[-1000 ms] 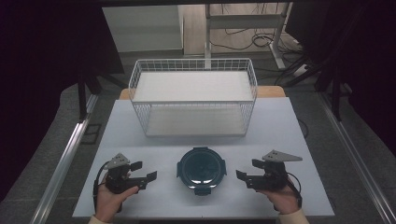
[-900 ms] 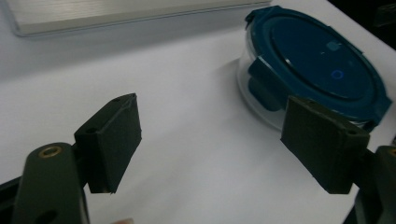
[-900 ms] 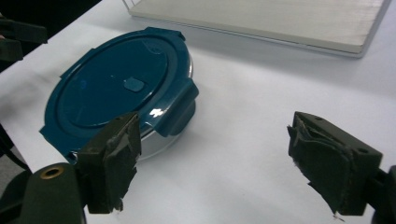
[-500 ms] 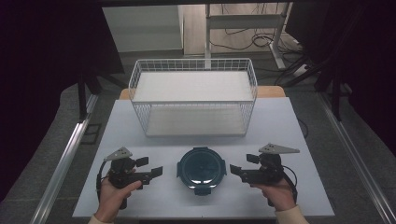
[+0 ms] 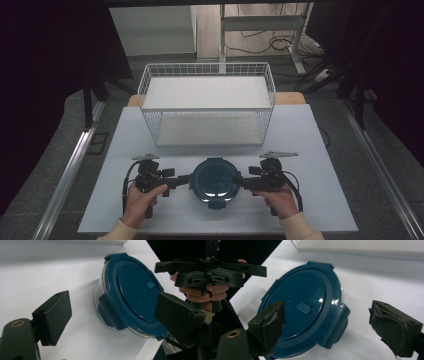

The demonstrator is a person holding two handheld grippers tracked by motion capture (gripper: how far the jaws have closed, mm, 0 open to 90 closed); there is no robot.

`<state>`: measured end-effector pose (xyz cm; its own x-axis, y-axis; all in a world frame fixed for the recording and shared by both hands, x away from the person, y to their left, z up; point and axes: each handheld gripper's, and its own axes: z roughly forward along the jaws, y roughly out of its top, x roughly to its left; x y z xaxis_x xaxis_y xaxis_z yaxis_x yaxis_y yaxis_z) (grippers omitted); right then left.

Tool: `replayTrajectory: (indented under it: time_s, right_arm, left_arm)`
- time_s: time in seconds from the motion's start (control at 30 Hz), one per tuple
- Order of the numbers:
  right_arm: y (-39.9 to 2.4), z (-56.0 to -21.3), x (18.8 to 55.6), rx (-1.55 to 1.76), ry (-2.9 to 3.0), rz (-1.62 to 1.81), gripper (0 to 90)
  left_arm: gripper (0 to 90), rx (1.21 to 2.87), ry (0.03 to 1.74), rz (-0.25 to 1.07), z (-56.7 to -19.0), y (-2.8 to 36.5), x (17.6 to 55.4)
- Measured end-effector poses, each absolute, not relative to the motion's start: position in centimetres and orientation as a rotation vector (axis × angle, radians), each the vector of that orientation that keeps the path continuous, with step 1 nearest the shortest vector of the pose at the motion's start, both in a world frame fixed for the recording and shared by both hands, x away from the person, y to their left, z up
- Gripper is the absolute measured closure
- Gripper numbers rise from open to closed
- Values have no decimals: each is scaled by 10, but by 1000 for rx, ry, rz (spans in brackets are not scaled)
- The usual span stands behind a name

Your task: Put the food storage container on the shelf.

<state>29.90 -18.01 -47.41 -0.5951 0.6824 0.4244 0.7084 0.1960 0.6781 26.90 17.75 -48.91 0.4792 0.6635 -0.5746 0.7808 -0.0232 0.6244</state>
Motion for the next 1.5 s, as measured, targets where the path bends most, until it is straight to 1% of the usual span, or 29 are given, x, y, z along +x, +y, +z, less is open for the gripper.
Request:
replayTrajectory:
  time_s: [0.17, 0.23, 0.3, 0.33, 0.57, 0.77, 0.9, 1.03, 1.27, 1.5]
  right_arm:
    - [-174, -482, 299, -1406, -2397, -1350, 133]
    - [-174, -486, 299, -1406, -2370, -1337, 125]
    - [-174, -489, 299, -1411, -2334, -1329, 121]
    - [-173, -490, 300, -1415, -2323, -1328, 119]
    - [-165, -497, 302, -1413, -2265, -1285, 104]
    - [-160, -503, 303, -1427, -2212, -1266, 103]
    - [-161, -509, 305, -1444, -2180, -1245, 119]
    - [-158, -511, 305, -1437, -2163, -1233, 152]
    - [-168, -508, 305, -1483, -2074, -1236, 270]
    - [-171, -499, 291, -1480, -2105, -1304, 338]
  left_arm:
    - [137, 1768, 1213, -183, -493, 172, 269]
    - [139, 1778, 1194, -212, -495, 169, 268]
    - [142, 1755, 1188, -268, -498, 166, 269]
    - [142, 1751, 1191, -291, -501, 165, 270]
    - [149, 1754, 1228, -336, -513, 158, 278]
    - [189, 1740, 1214, -410, -519, 147, 281]
    - [197, 1750, 1228, -432, -523, 143, 282]
    - [224, 1751, 1247, -429, -523, 142, 281]
    - [269, 1735, 1274, -432, -520, 144, 279]
    - [355, 1704, 1265, -421, -516, 148, 271]
